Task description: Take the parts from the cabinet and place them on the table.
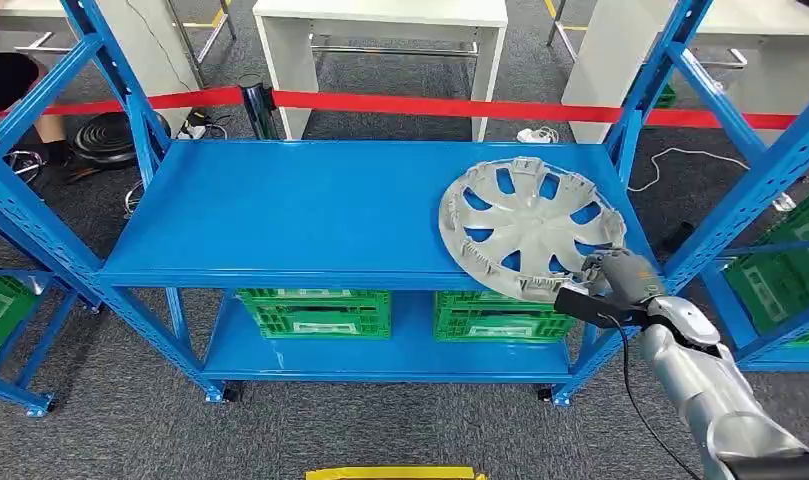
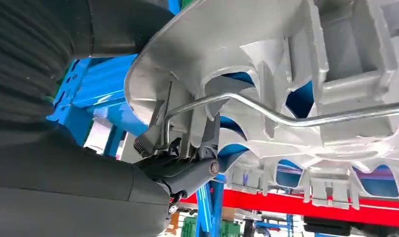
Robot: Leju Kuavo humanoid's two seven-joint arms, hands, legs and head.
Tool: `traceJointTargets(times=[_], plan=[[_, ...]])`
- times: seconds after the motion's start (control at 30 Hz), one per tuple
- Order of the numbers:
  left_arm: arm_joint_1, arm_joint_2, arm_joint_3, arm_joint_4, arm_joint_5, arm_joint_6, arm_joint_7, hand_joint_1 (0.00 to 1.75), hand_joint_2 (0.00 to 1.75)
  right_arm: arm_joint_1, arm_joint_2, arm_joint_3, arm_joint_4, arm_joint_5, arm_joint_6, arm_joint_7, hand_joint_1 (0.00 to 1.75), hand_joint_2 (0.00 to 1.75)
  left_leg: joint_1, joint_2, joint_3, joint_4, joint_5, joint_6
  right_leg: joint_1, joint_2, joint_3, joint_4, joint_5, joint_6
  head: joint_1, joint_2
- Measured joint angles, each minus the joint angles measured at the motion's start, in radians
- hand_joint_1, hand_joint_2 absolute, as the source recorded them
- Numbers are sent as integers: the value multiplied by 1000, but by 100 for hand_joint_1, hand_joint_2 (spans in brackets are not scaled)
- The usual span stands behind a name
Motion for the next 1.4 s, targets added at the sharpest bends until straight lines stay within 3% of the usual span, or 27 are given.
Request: traceJointTargets(times=[0.97, 1.4], plan=[[1, -3, 3, 1, -20, -1, 21, 0, 175, -66, -72, 34, -53, 15, 37, 2, 175, 175, 0, -1, -2, 0, 0, 0, 0, -1, -2, 0, 0, 0, 0, 0], [-3, -8, 3, 1, -31, -8, 25, 0, 175, -24, -133, 37, -302, -8, 87, 54, 175, 175, 0, -1, -5, 0, 1, -1, 0, -1, -6, 1, 0, 0, 0, 0]])
